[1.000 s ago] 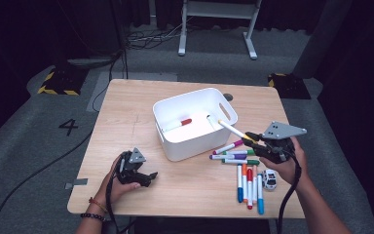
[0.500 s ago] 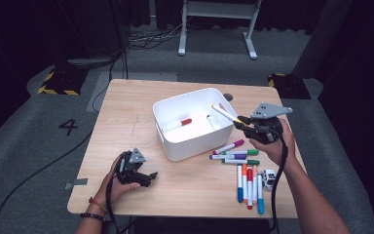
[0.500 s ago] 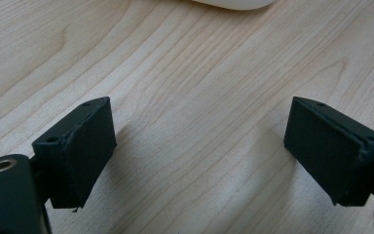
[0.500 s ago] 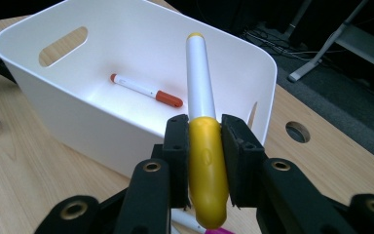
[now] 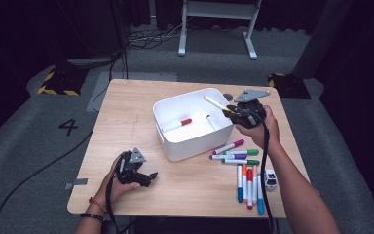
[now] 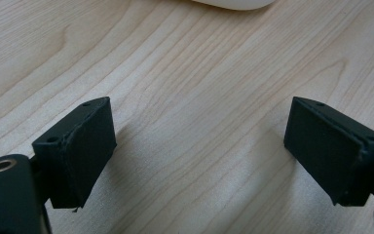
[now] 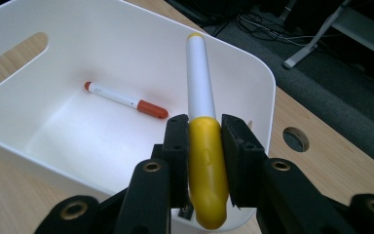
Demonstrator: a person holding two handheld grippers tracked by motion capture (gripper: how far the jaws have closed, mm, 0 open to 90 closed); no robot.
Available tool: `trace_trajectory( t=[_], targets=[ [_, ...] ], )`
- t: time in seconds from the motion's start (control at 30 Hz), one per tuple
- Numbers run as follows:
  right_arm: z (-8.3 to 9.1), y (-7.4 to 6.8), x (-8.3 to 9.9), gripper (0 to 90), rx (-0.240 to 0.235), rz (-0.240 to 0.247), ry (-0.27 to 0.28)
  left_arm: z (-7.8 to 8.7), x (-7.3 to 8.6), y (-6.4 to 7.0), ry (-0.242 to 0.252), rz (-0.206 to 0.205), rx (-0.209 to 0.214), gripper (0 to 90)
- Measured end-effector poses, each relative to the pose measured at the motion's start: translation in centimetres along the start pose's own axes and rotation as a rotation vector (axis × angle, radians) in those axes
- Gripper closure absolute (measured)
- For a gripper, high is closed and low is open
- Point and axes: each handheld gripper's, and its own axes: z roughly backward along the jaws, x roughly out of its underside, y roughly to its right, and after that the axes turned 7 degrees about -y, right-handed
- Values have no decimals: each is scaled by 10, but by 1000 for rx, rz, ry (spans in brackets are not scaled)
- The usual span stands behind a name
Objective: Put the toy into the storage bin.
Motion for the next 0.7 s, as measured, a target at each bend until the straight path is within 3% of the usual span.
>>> trace_trajectory(
  t=[0.4, 0.7],
  targets=[
    [-41, 9, -13, 734, 57, -40, -105, 0, 0, 0, 0, 0, 0, 117],
    [-58, 13, -15, 734, 123, -55, -187, 0, 0, 0, 0, 0, 0, 117]
  ],
)
